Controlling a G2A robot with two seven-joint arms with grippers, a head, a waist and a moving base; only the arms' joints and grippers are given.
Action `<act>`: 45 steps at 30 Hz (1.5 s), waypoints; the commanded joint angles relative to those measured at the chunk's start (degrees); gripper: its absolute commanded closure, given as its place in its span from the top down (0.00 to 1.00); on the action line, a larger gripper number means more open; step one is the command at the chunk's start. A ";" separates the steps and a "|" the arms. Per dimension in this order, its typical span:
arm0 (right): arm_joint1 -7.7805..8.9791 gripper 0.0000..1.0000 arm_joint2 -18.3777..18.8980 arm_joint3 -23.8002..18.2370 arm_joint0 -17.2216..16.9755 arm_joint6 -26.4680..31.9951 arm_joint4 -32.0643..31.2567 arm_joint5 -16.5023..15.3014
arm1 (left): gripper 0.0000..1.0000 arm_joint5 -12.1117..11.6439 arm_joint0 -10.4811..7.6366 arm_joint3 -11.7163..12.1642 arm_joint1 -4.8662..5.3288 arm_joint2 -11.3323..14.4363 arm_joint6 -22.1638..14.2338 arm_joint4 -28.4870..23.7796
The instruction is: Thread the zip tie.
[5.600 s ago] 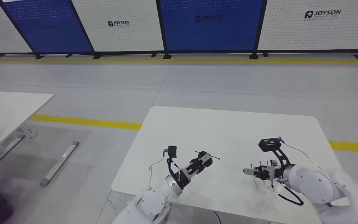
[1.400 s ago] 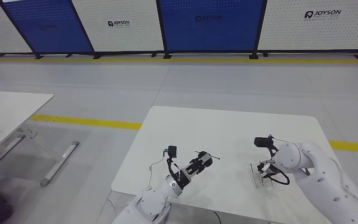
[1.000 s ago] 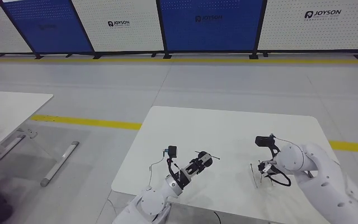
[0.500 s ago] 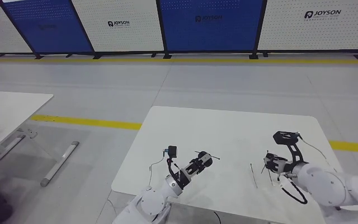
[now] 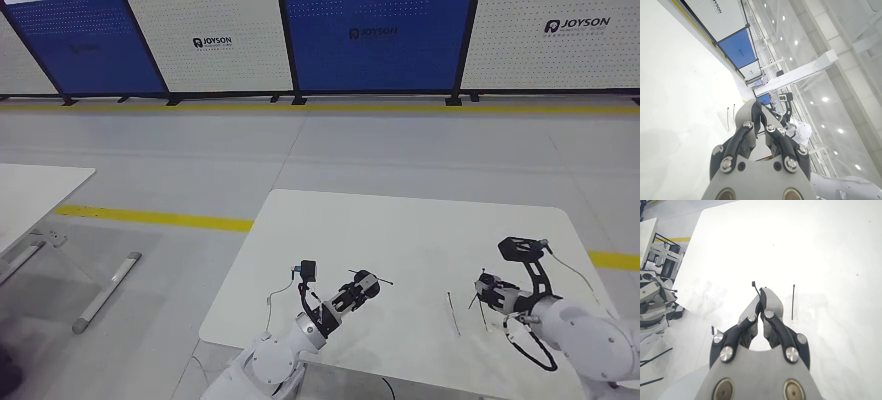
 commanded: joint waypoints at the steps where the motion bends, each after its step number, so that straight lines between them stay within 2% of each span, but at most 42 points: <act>1: -0.20 0.00 -1.95 -0.26 0.12 -0.31 -1.71 -0.12 | 0.00 0.00 0.00 0.00 0.00 0.00 0.00 0.00; 6: -1.10 0.00 -5.50 -1.09 1.69 -3.46 -2.40 2.19 | 0.00 0.00 0.00 0.00 0.00 0.00 0.00 0.00; 11: -2.06 0.00 -4.23 -2.79 0.40 -14.11 4.41 3.21 | 0.00 0.00 0.00 0.00 0.00 0.00 0.00 0.00; 14: -2.58 0.00 -2.97 -3.33 -1.71 -20.72 10.09 1.42 | 0.00 0.00 0.00 0.00 0.00 0.00 0.00 0.00; 15: -2.62 0.00 -2.83 -3.09 -2.13 -21.31 10.45 1.05 | 0.00 0.00 0.00 0.00 0.00 0.00 0.00 0.00; 28: -2.67 0.00 -2.90 -2.88 -2.35 -21.91 10.39 0.86 | 0.00 0.00 0.00 0.00 0.00 0.00 0.00 0.00; 30: -2.96 0.00 -3.97 -2.88 -2.70 -24.89 8.71 1.55 | 0.00 0.00 0.00 0.00 0.00 0.00 0.00 0.00; 32: -3.48 0.00 -5.27 -3.16 -2.84 -28.11 10.12 1.88 | 0.00 0.00 0.00 0.00 0.00 0.00 0.00 0.00; 37: -5.28 0.00 -10.16 -3.56 -4.16 -44.35 8.35 4.76 | 0.00 0.00 0.00 0.00 0.00 0.00 0.00 0.00; 45: -5.45 0.00 -10.81 -3.58 -4.25 -45.35 8.01 4.96 | 0.00 0.00 0.00 0.00 0.00 0.00 0.00 0.00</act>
